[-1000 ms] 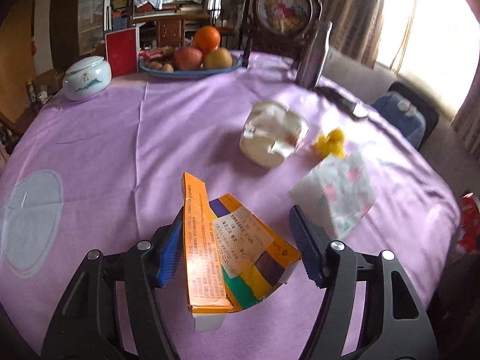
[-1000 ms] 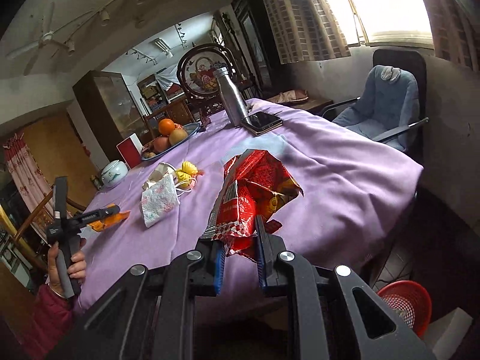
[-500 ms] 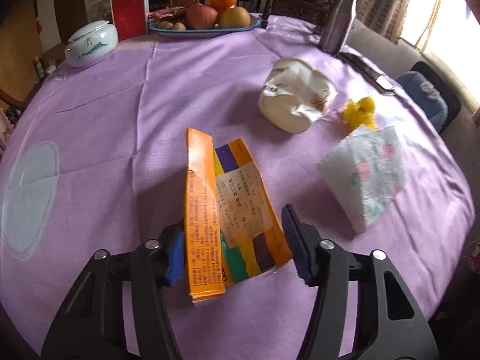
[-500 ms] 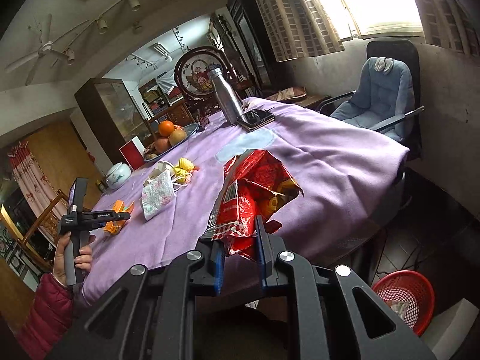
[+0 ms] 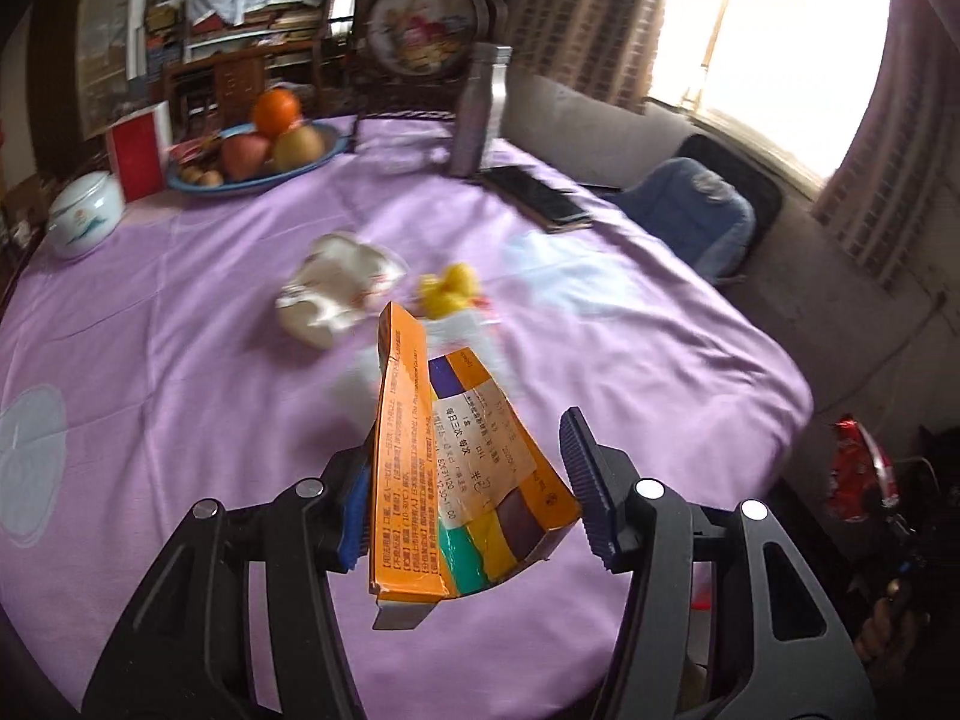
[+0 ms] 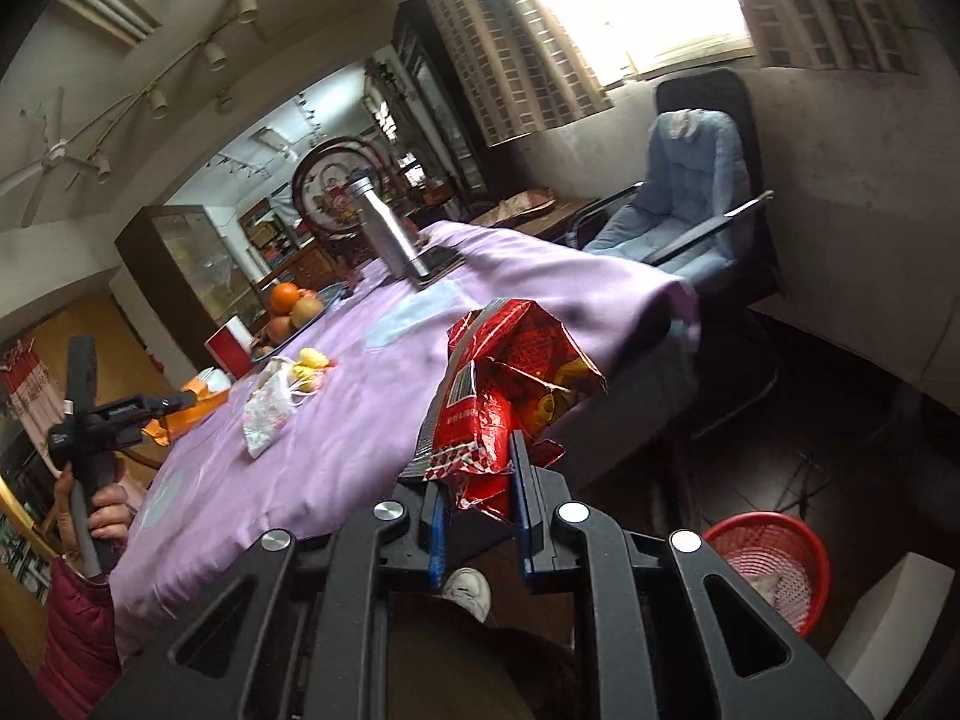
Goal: Collect trash
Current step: 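Carry the box and snack bag to the red wastebasket and open both tools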
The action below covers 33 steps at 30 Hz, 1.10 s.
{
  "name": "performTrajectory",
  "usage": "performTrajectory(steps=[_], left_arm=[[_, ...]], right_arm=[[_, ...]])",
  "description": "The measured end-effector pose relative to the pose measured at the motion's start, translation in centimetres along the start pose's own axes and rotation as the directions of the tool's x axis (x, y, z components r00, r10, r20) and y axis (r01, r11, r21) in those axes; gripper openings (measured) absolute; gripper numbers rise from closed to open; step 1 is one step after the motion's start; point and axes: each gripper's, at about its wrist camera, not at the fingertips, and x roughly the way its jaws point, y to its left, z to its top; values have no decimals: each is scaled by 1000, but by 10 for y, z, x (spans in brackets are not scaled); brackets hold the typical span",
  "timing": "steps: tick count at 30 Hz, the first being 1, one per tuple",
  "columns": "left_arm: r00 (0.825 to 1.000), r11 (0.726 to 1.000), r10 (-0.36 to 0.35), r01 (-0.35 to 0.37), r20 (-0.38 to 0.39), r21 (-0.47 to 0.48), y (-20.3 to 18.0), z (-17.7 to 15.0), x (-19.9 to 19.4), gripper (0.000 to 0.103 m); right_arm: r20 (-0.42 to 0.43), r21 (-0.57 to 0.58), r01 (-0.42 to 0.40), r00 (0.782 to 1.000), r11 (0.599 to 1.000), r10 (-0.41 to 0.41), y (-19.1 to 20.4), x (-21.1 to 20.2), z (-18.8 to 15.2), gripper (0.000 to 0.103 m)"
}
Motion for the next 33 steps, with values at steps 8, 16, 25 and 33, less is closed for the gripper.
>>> performTrajectory(steps=[8, 16, 25, 33], left_arm=[[983, 962, -181, 186, -45, 201, -141, -14, 18, 55], [920, 861, -335, 387, -203, 330, -276, -61, 73, 55], [857, 817, -374, 485, -354, 312, -338, -106, 149, 55], [856, 829, -326, 463, -402, 315, -339, -117, 180, 55]], right_arm=[[5, 74, 100, 995, 992, -101, -57, -32, -18, 18], [-47, 149, 222, 975, 964, -217, -125, -51, -47, 18], [-277, 238, 296, 934, 925, -227, -205, 27, -106, 21], [-408, 262, 353, 884, 898, -228, -251, 103, -142, 64]])
